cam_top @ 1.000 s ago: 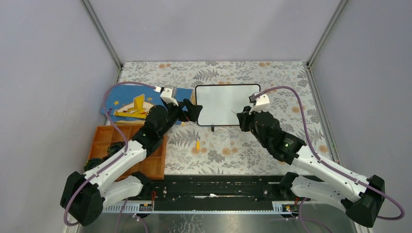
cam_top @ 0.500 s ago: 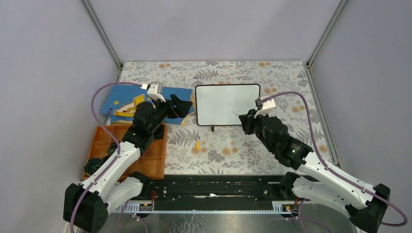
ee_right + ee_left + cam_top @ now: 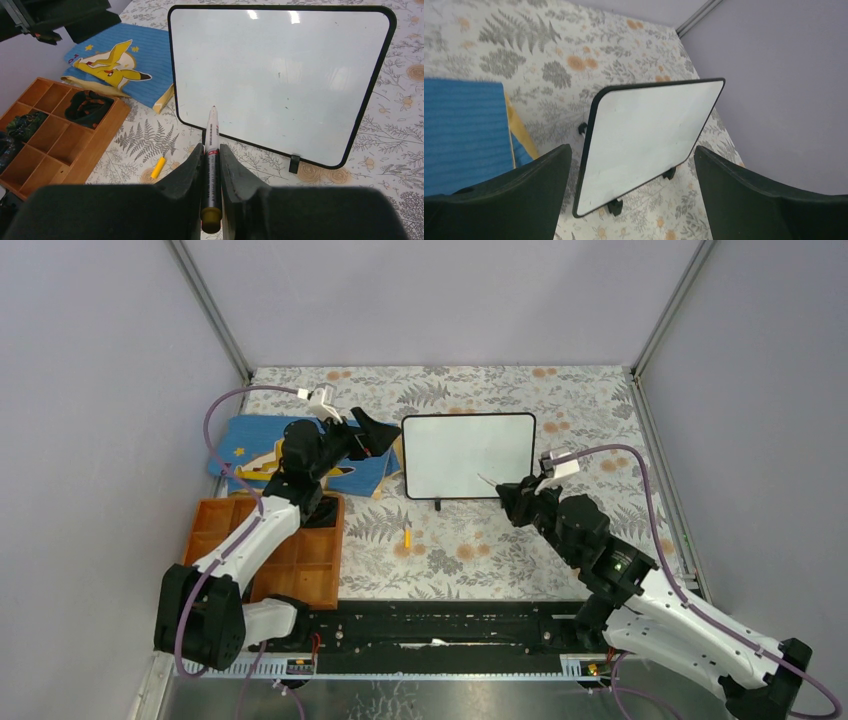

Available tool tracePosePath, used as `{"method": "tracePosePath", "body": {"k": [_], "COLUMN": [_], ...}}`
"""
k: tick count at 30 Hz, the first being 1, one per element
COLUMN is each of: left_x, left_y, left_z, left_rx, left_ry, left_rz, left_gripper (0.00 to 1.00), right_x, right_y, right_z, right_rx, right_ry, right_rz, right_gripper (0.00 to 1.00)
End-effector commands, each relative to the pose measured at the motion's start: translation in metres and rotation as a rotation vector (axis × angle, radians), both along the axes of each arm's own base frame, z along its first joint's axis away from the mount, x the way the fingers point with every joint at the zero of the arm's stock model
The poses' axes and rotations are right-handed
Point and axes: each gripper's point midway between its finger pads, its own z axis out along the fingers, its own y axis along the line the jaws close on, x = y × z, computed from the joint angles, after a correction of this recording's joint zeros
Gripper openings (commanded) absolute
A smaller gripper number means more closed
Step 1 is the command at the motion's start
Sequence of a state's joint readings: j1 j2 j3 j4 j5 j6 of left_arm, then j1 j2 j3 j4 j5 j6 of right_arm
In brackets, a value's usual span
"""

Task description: Write a sentence on the whiteboard

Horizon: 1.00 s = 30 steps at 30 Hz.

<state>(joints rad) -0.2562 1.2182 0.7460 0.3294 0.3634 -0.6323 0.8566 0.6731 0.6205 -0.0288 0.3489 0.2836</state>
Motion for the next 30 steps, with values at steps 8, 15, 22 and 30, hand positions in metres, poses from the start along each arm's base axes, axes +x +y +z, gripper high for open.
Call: {"method": "tracePosePath", "body": {"k": [8, 15, 22, 30], "left_x": [0.017, 0.014, 0.021, 0.023], "left_y": [0.016, 0.02, 0.019, 0.018], "left_z": [0.019, -0.011, -0.03, -0.034], "left_rx": [-0.079, -0.07, -0.05, -0.062], "left_ry": [-0.231, -0.217, -0.162, -0.151], "left_rz": [-0.087, -0.053, -0.049, -0.056], "left_gripper": [0.99, 0.99, 0.95, 0.92], "right_x": [0.0, -0.001, -0.007, 0.003], "right_y": [0.01, 0.012, 0.037, 0.054], "right_z": [0.019, 0.014, 0.019, 0.021], "right_rx": [0.048, 0.035, 0.033, -0.018], "right_ry": [-0.062, -0.052, -0.056, -0.083], "right_rz": [0.051, 0.06, 0.187, 0.13], "right_gripper": [0.0, 0.0, 0.0, 0.0]}}
